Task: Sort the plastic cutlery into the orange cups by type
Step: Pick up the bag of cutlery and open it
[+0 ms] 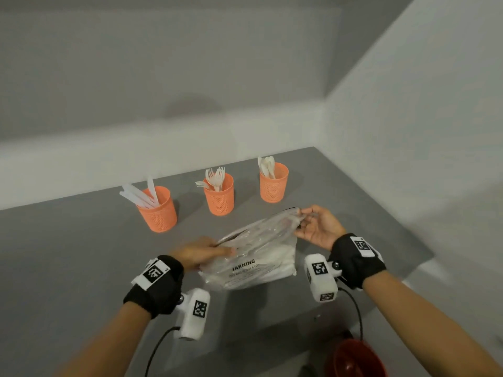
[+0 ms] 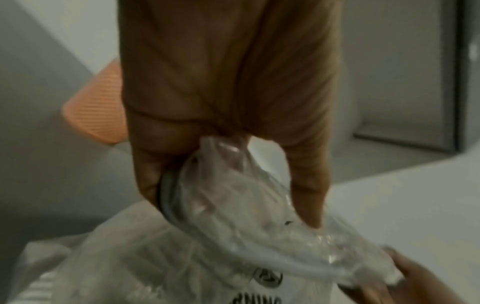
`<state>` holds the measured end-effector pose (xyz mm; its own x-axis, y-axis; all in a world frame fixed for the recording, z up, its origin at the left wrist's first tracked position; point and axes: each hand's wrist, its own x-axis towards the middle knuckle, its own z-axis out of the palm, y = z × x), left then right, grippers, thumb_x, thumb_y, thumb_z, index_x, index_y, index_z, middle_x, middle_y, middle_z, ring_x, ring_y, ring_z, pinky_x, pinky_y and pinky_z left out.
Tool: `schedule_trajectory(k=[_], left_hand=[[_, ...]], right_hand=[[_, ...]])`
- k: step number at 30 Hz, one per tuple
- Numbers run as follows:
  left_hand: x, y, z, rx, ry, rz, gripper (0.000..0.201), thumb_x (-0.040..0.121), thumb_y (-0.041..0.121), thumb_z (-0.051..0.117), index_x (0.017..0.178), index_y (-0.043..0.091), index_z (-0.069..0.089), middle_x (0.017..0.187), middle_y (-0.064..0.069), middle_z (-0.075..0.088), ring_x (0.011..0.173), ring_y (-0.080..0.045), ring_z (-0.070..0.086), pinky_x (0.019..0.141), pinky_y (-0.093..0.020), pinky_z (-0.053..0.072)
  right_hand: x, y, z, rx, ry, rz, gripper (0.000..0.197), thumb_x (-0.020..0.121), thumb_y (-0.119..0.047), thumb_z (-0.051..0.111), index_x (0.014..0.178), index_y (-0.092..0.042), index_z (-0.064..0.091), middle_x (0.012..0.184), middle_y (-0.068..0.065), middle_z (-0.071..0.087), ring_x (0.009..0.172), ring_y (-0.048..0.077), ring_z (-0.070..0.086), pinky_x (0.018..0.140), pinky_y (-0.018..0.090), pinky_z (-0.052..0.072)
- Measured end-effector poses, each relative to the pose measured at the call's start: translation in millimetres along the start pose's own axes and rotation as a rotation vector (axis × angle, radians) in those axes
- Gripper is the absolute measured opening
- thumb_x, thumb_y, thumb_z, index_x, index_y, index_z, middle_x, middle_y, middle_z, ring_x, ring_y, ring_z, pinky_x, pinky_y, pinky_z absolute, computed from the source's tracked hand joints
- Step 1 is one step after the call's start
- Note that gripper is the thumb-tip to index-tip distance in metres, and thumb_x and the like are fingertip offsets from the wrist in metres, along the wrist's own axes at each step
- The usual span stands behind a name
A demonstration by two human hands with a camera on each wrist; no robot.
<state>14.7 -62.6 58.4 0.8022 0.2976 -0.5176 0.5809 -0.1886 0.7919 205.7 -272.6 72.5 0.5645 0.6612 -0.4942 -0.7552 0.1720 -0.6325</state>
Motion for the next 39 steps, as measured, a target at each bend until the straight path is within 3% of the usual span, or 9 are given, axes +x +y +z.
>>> schedule_trajectory(k=[3,7,11,15,20,26,30,36,39], left_hand=[[-7.0,3.1,6.3,0.095,-0.022,0.039,0.033,0.083,0.041,0.064,0.082,0.008,0.067,0.064,-0.004,0.048,0.056,-0.015,0.042,0.059,-0.025,0.036],[-10.3,-1.1,2.5,-0.638,-0.051,-0.062,0.032,0.092,0.033,0.05,0.09,0.007,0.069,0.08,-0.01,0.069,0.062,-0.019,0.067,0.054,-0.027,0.058],[-1.1,-10.5,-11.8,-1.016,0.167,-0.135,0.037,0.095,0.038,0.043,0.085,0.004,0.057,0.062,-0.012,0.069,0.051,-0.022,0.069,0.043,-0.031,0.055],[14.4,-15.0,-8.9,-1.133,0.25,-0.214,0.042,0.095,0.04,0.04,0.086,0.001,0.054,0.057,-0.014,0.069,0.049,-0.024,0.068,0.039,-0.034,0.054],[23.8,-13.1,6.7,-1.046,0.135,-0.243,0.054,0.096,0.044,0.036,0.101,-0.005,0.058,0.07,-0.023,0.07,0.082,-0.036,0.061,0.093,-0.045,0.045],[21.5,-22.6,9.1,-0.287,0.096,-0.028,0.064,0.076,0.063,0.059,0.115,0.013,0.057,0.113,-0.008,0.065,0.103,-0.025,0.062,0.096,-0.042,0.049],[15.9,-28.0,5.9,-0.08,-0.031,0.119,0.072,0.045,0.067,0.075,0.095,0.018,0.057,0.094,0.0,0.067,0.086,-0.014,0.064,0.077,-0.026,0.051],[15.4,-24.5,4.3,-0.494,0.173,-0.025,0.032,0.083,0.041,0.055,0.072,0.011,0.057,0.056,0.002,0.06,0.052,-0.012,0.052,0.048,-0.021,0.046],[16.9,-24.4,6.2,-0.816,0.232,-0.194,0.038,0.096,0.035,0.043,0.076,0.01,0.063,0.061,-0.007,0.069,0.052,-0.018,0.065,0.049,-0.027,0.056]], right_hand=[[10.8,6.4,9.4,0.161,0.055,0.02,0.003,0.069,-0.005,0.051,0.072,-0.006,0.051,0.073,0.008,0.051,0.067,0.024,0.06,0.052,0.037,0.059],[21.6,16.3,9.8,0.104,-0.027,0.059,0.047,0.033,-0.013,0.078,0.072,-0.01,0.053,0.063,0.005,0.055,0.059,0.018,0.05,0.061,0.028,0.047],[9.4,18.0,11.0,-0.528,-0.067,0.071,0.011,0.079,-0.025,0.067,0.084,-0.017,0.061,0.043,-0.007,0.048,0.03,0.002,0.037,0.032,0.012,0.027],[2.1,21.4,2.7,-1.09,-0.31,0.205,0.012,0.08,-0.023,0.07,0.091,-0.02,0.066,0.078,-0.012,0.072,0.074,0.0,0.065,0.071,0.013,0.048],[1.3,19.4,-7.8,-0.974,-0.311,0.245,0.013,0.086,-0.024,0.059,0.088,-0.012,0.064,0.072,-0.009,0.072,0.054,0.001,0.062,0.053,0.012,0.052],[16.4,14.4,-22.1,-0.079,-0.07,0.093,0.019,0.09,-0.014,0.044,0.078,-0.007,0.056,0.078,0.013,0.073,0.07,0.024,0.072,0.058,0.036,0.06],[28.5,25.8,-3.3,0.17,0.036,0.142,0.012,0.071,-0.012,0.044,0.06,-0.01,0.049,0.057,0.012,0.065,0.056,0.028,0.066,0.056,0.032,0.056],[28.7,25.8,0.6,-0.077,-0.16,0.324,0.021,0.069,-0.02,0.065,0.064,-0.007,0.049,0.029,-0.005,0.033,0.021,0.006,0.032,0.025,0.013,0.028],[16.3,28.3,1.7,-0.548,-0.205,0.277,0.022,0.086,-0.032,0.059,0.089,-0.011,0.058,0.039,-0.006,0.051,0.03,0.002,0.046,0.036,0.015,0.043]])
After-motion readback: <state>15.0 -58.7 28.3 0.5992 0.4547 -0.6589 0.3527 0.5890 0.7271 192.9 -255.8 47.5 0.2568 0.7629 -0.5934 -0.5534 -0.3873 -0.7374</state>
